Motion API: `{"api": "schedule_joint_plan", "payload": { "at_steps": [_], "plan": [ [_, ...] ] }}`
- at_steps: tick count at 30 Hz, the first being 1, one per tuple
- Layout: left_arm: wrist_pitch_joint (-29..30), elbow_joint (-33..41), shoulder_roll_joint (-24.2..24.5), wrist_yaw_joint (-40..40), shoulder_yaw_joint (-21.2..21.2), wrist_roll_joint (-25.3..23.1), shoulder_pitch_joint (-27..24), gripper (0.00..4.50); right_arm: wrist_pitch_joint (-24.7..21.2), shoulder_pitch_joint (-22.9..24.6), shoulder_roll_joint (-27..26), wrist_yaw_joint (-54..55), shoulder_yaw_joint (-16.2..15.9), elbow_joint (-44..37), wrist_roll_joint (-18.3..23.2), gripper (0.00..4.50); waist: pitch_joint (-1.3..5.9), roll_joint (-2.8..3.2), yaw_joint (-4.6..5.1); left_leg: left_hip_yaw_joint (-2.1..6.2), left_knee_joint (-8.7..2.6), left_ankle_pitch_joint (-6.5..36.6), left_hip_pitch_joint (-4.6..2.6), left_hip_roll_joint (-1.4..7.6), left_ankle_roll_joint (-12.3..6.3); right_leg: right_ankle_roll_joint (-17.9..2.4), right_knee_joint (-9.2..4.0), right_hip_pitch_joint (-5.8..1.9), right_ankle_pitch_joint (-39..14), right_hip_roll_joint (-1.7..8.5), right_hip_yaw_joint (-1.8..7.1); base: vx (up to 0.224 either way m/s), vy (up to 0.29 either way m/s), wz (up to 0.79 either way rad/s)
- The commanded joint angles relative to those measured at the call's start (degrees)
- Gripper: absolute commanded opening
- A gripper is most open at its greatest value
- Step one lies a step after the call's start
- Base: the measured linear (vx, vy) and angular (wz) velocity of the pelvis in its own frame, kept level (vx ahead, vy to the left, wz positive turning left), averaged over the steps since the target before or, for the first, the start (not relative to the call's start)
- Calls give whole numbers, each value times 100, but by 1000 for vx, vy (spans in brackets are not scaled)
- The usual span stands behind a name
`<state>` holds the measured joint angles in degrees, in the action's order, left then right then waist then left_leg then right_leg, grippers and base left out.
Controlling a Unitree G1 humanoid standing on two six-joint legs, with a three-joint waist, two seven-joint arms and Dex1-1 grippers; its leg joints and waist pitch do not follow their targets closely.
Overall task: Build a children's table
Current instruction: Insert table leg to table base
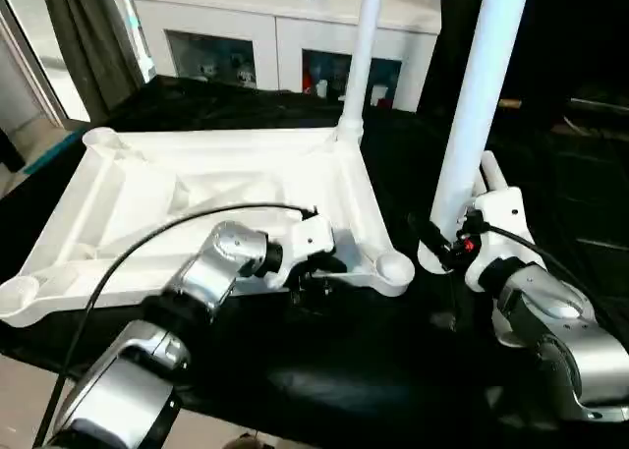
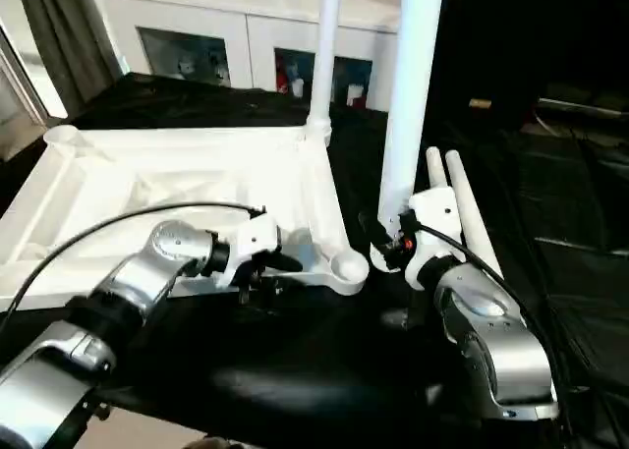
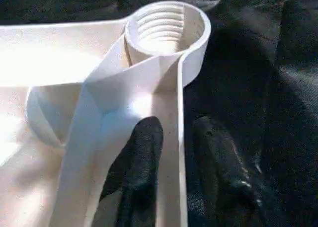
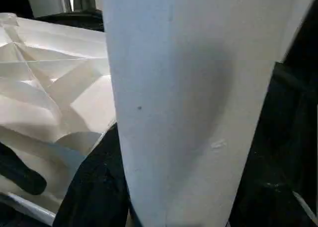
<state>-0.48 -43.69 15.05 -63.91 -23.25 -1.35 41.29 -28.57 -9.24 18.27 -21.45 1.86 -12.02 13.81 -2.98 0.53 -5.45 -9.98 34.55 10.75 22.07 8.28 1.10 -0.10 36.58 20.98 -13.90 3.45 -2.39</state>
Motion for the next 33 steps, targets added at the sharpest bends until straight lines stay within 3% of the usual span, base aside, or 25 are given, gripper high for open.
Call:
{"api": "schedule_joint_plan", "payload": {
  "at_steps": [1, 12, 21, 27, 29, 30, 32, 33],
  "plan": [
    [-25, -44, -11, -88, 43, -37, 78, 97, 64, -49, -4, 43, 44, -37, -14, 194, 374, 17, -33, 224, -413, 706, -143, 529, -177, -1547, -383, -234, 640, 637, 296, 0, 0, 0],
    [-153, -301, 85, -224, -28, -215, 153, 5, 90, -41, -35, 58, 22, -21, -31, 194, 357, 28, -35, 226, -434, 894, -155, 535, -101, -1536, -411, -223, 420, 647, 303, 0, 0, 0],
    [-257, -447, 162, -334, -119, -371, 208, 1, 79, -18, -34, 21, 13, -10, -6, 194, 353, 54, -34, 227, -438, 916, -156, 535, -93, -1540, -417, -217, 416, 646, 305, 0, 0, 0],
    [-301, -449, 245, -442, -242, -518, 171, 0, -110, -83, -85, -323, 0, 112, 332, 193, 342, 73, -29, 231, -453, 1089, -158, 545, -42, -1574, -433, -217, 249, 660, 310, 0, 0, 0],
    [-291, -427, 269, -476, -261, -532, 159, 0, -188, -144, -113, -431, -15, 167, 442, 193, 342, 68, -23, 235, -458, 1079, -153, 546, -49, -1574, -429, -219, 245, 654, 310, 0, 0, 0],
    [-242, -355, 316, -523, -273, -536, 134, 0, -341, -250, -125, -643, -77, 267, 602, 193, 342, 36, -14, 231, -458, 1080, -150, 545, -65, -1592, -434, -221, 239, 662, 311, 0, 0, 0],
    [-208, -306, 346, -553, -278, -537, 119, 0, -443, -322, -128, -787, -124, 333, 701, 193, 338, 63, -2, 237, -458, 1061, -138, 541, -83, -1618, -427, -227, 171, 660, 302, 0, 0, 0],
    [-147, -223, 379, -579, -260, -522, 90, 0, -500, -383, -67, -985, -253, 419, 718, 193, 338, 2, 4, 225, -460, 1029, -149, 553, -98, -1610, -437, -218, 163, 653, 304, 0, 0, 0]
  ]
}}
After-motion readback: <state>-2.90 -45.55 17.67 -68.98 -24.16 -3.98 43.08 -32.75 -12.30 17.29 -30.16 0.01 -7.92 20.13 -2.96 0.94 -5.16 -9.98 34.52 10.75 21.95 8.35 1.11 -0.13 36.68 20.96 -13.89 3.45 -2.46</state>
